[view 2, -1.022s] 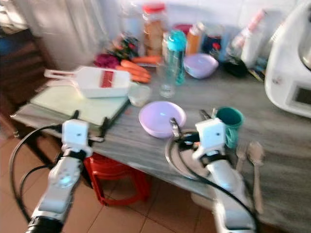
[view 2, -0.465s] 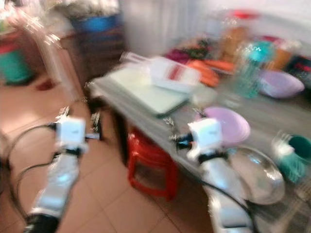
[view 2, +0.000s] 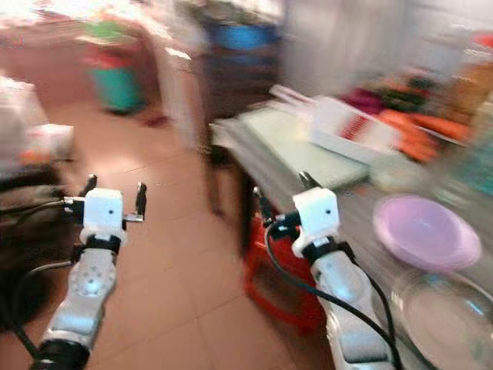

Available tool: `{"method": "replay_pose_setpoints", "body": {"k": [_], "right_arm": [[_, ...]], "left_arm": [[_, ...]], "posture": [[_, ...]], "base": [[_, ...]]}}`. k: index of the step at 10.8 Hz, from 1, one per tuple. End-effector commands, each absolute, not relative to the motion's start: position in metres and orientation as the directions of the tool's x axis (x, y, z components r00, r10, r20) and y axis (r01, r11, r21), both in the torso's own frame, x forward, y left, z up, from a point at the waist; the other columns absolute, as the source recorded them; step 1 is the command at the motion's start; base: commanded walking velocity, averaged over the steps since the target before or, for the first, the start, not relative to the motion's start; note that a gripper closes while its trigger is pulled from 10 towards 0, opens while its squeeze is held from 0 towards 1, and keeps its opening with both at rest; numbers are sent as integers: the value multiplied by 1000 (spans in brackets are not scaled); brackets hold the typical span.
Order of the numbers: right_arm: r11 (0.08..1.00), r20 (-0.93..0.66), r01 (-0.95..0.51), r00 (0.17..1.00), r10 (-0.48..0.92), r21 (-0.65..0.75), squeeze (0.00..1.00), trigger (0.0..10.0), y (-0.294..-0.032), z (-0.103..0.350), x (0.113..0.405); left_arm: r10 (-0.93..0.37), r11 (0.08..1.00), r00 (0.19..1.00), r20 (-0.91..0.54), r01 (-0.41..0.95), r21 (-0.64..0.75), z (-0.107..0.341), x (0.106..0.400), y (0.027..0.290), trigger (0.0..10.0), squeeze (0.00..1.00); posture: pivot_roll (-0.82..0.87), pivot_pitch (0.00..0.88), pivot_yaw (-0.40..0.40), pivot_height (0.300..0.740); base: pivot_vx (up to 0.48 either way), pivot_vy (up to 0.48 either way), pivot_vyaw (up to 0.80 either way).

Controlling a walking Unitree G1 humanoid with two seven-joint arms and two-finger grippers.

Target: Setting the table

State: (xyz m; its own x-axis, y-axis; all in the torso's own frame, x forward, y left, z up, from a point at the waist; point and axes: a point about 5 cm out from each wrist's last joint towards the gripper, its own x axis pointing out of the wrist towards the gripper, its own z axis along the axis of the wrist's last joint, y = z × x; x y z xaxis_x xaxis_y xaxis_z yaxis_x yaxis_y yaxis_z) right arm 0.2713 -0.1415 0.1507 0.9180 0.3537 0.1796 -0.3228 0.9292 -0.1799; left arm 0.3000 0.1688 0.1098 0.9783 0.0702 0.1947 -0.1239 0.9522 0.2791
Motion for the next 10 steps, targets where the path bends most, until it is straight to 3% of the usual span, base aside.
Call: {"method": "replay_pose_setpoints", "body": {"k": [1,6,9,10], "right_arm": [[933,179,-311,923,342,-178,0,10000,-145,151,272],[943,167,-300,932,322,-148,0,10000,-147,145,272],[970,91,-237,966,240,-46,0,10000,-156,122,278],[984,-1,-177,984,177,-10,0,10000,-166,94,284]], "left_arm": [[60,954,979,193,-113,278,110,302,165,10000,0],[76,960,994,78,-94,265,91,303,167,10000,0],[58,984,991,-118,-36,177,58,302,170,10000,0],[-9,991,969,-248,42,128,34,300,169,10000,0]], "posture": [[-13,0,14,740],[-13,0,18,740],[-10,0,17,740],[-2,0,7,740]], "base": [[0,0,800],[0,0,800],[0,0,138],[0,0,0]]}}
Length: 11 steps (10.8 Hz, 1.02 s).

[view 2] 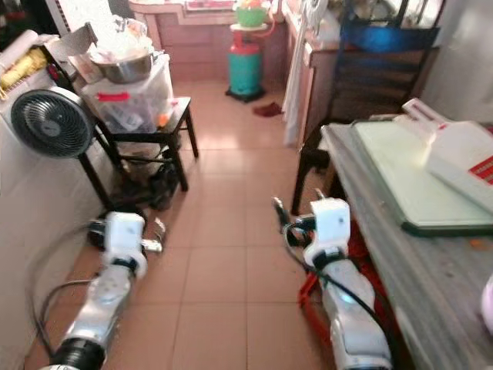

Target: Setting the table

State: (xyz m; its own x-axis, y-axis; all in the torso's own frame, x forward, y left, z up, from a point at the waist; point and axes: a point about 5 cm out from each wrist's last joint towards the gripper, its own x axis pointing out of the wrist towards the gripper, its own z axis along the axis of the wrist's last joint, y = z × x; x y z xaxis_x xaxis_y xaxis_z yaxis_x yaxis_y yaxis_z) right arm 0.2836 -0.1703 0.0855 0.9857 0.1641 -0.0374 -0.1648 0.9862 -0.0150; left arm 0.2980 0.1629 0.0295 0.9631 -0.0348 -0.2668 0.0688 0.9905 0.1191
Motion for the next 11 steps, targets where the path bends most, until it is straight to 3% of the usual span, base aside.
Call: {"method": "replay_pose_setpoints", "body": {"k": [1,3,5,6,8,10,11], "right_arm": [[992,-72,-125,990,124,-13,0,10000,-175,75,287],[998,-279,23,960,-3,65,0,10000,-197,28,286],[995,-455,87,885,-102,-54,0,10000,-212,-7,270],[991,-506,22,858,-88,-135,0,10000,-214,-18,262],[981,-613,28,777,-142,-193,0,10000,-222,-36,246],[982,-651,163,737,-183,-92,0,10000,-222,-42,241],[987,-656,145,738,-158,-75,0,10000,-215,-45,239]], "left_arm": [[-43,991,944,-327,82,104,19,295,170,10000,0],[-68,989,856,-513,127,81,-15,275,174,10000,0],[-30,992,759,-650,101,72,-40,251,180,10000,0],[-36,995,713,-700,89,40,-49,243,176,10000,0],[-49,997,661,-749,-10,-74,-56,236,175,10000,0],[-55,998,644,-763,17,-57,-57,234,177,10000,0],[-52,999,633,-772,19,-51,-59,231,180,10000,0]], "posture": [[4,0,5,740],[31,0,-1,740],[48,0,-33,740],[60,0,-58,740],[80,0,-78,740],[76,0,-57,740],[68,0,-46,740]], "base": [[0,0,0],[0,0,0],[0,0,0],[0,0,0],[0,0,0],[0,0,0],[0,0,0]]}}
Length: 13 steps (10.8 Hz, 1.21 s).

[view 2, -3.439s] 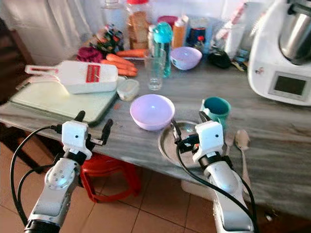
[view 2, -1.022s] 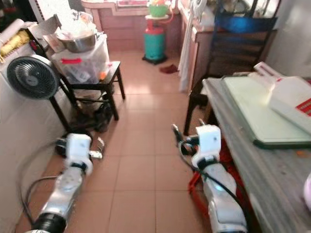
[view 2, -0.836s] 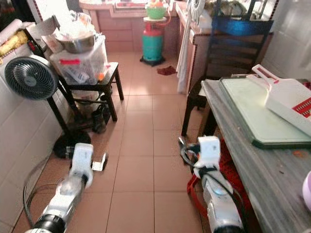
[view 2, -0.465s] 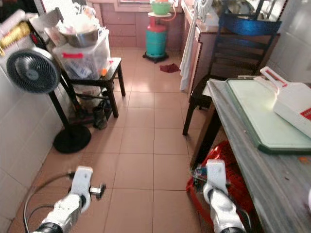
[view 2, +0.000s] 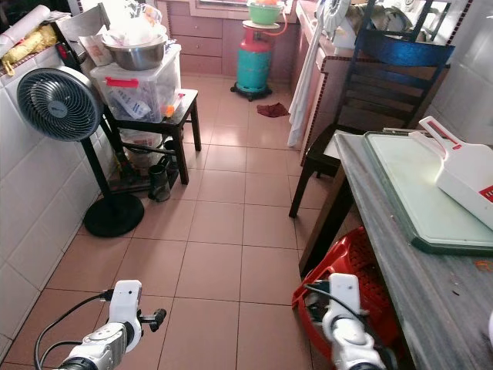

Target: Setting the table

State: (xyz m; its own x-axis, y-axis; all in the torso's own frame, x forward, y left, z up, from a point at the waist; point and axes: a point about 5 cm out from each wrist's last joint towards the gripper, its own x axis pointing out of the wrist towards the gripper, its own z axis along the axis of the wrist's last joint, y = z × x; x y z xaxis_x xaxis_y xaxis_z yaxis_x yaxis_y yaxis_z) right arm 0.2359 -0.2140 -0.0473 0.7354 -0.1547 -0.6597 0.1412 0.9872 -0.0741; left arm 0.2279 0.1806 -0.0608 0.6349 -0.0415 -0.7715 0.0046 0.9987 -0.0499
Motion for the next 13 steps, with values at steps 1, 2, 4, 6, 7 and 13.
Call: {"method": "replay_pose_setpoints", "body": {"k": [1,2,4,6,7,13], "right_arm": [[983,-661,172,730,-173,-68,0,10000,-219,-47,235],[982,-664,182,728,-171,-53,0,10000,-221,-48,233],[983,-670,177,724,-163,-48,0,10000,-218,-50,232],[989,-676,136,725,-137,-54,0,10000,-214,-51,231],[989,-678,138,723,-136,-52,0,10000,-213,-51,231],[990,-682,135,719,-131,-47,0,10000,-212,-54,227]], "left_arm": [[-43,999,620,-783,10,-47,-62,226,183,10000,0],[-36,999,610,-791,1,-44,-64,223,185,10000,0],[-24,999,601,-799,-10,-37,-66,219,188,10000,0],[-16,1000,594,-805,-2,-21,-67,217,190,10000,0],[-13,1000,589,-808,2,-14,-68,215,191,10000,0],[-7,1000,569,-823,27,10,-72,208,194,10000,0]], "posture": [[61,0,-42,740],[54,0,-40,740],[46,0,-36,740],[48,0,-33,740],[47,0,-32,740],[38,0,-23,740]], "base": [[0,0,0],[0,0,0],[0,0,0],[0,298,0],[0,311,0],[0,327,-83]]}}
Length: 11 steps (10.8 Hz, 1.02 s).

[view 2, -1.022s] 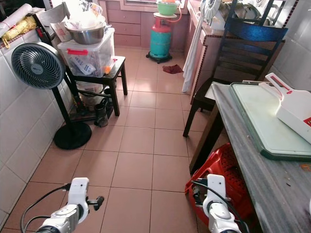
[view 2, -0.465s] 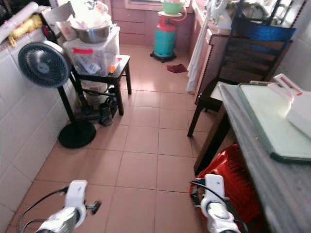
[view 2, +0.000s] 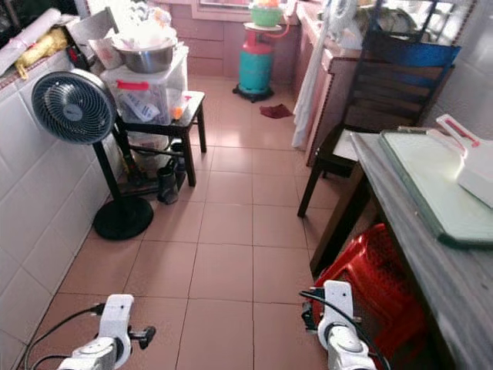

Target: Setting the table

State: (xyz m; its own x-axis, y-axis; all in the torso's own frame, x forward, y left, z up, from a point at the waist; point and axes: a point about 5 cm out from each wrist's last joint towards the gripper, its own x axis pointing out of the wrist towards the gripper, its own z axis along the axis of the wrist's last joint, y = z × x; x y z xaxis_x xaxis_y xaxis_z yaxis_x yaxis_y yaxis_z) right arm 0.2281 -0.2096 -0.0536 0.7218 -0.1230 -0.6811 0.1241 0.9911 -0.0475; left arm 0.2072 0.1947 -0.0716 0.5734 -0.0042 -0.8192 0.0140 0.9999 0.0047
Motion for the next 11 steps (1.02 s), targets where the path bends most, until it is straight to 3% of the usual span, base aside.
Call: {"method": "replay_pose_setpoints", "body": {"k": [1,11], "right_arm": [[990,-682,136,720,-130,-46,0,10000,-212,-54,227],[993,-674,103,730,-113,-54,0,10000,-207,-53,229]], "left_arm": [[-7,999,567,-823,30,12,-72,207,194,10000,0],[2,997,566,-824,67,49,-71,208,198,10000,0]], "posture": [[36,0,-22,740],[36,0,-11,740]], "base": [[0,341,0],[0,435,0]]}}
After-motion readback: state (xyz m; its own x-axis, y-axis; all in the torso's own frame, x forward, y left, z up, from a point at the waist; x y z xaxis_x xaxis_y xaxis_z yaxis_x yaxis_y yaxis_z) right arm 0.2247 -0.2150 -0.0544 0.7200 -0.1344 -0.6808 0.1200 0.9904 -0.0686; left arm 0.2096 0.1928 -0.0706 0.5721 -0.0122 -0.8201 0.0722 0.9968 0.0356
